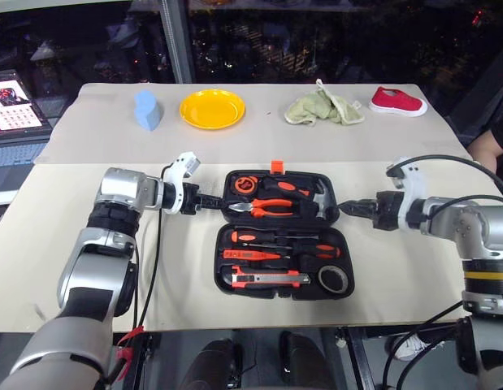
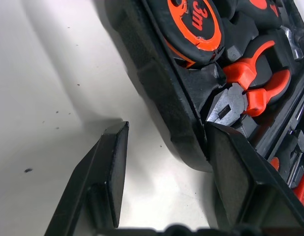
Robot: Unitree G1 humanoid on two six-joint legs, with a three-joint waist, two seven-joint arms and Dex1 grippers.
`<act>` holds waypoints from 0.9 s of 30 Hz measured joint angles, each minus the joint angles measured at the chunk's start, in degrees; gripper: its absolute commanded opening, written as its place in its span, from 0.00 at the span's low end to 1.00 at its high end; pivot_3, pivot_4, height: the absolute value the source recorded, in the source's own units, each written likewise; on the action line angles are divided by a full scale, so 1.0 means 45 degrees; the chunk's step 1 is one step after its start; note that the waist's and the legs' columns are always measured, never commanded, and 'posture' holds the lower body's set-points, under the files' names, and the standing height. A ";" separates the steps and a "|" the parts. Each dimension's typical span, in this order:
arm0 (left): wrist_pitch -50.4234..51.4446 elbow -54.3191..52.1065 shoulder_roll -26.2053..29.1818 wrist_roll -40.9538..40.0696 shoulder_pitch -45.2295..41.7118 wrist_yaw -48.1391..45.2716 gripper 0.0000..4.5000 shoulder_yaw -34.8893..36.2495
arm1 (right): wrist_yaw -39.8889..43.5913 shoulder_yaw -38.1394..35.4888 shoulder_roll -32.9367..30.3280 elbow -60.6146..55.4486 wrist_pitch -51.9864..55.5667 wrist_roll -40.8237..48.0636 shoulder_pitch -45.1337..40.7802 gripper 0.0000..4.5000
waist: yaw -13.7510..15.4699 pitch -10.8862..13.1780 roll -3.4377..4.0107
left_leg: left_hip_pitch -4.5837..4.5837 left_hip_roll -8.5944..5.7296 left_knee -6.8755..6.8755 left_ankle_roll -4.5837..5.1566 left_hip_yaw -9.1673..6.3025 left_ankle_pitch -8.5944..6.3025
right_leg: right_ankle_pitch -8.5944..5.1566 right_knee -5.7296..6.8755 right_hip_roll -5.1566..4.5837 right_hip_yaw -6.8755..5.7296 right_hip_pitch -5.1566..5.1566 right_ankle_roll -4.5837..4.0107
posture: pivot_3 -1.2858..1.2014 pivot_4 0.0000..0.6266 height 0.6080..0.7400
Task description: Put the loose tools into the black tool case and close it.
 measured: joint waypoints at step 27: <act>-0.0203 -0.0499 -0.0007 0.0186 0.0017 -0.0300 0.00 -0.0188 | 0.0270 0.0910 0.1028 0.1809 -0.0515 -0.1105 -0.0933 0.00 | -0.0167 -0.0002 0.0002 | 0.0049 -0.0008 0.0005 -0.0005 -0.0008 0.0003 | 0.0000 0.0010 0.0000 0.0002 0.0040 0.0001 | 0.52 0.24 1.00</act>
